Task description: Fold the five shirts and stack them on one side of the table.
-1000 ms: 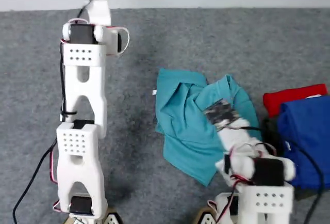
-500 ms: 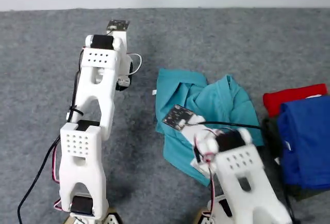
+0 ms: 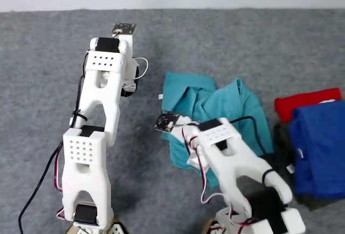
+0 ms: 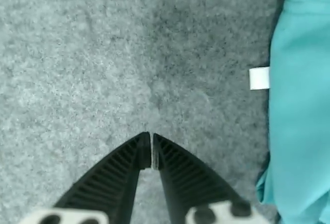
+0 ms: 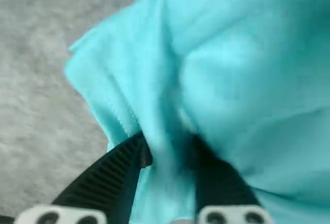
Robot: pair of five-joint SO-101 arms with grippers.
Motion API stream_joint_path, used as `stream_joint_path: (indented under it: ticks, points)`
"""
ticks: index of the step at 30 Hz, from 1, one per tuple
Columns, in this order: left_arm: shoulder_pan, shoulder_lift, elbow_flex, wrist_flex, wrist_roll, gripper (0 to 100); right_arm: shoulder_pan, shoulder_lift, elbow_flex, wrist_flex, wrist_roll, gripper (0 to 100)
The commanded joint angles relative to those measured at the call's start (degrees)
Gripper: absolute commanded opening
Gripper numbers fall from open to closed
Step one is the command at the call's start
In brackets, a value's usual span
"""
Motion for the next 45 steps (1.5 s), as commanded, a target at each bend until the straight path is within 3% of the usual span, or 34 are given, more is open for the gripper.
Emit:
stream_joint_path:
  ticks: [1, 6, 14, 19, 25, 33, 41, 45]
  points:
    - [0.2, -4.2, -0.1, 1.1, 0.3, 1, 3.6, 5.3, 0.7, 5.5, 4.1, 0.6]
    - [1.3, -4.2, -0.1, 1.1, 0.4, 1, 13.7, -0.9, 1.0, 18.9, 15.9, 1.1]
    - [6.9, -4.2, -0.5, 1.1, 0.5, 1, 29.4, -23.2, 1.0, 40.8, 36.6, 1.1]
    - [14.9, -4.0, 0.0, 0.8, 0.6, 2, 30.4, -30.5, 5.8, 38.7, 32.1, 2.1]
    - [17.1, -2.5, -0.6, -4.3, 0.6, 15, 30.4, -31.6, 6.9, 36.3, 22.1, 20.3]
    - [16.0, 7.9, -5.2, -6.1, 0.6, 16, 30.4, -31.6, 6.9, 35.6, 21.9, 18.4]
    - [13.2, 18.9, -21.1, 1.0, 0.6, 16, 30.4, -31.6, 7.0, 35.6, 21.9, 18.4]
    - [11.9, 22.0, -23.3, 1.1, 0.6, 15, 30.4, -31.6, 7.2, 35.6, 21.9, 18.4]
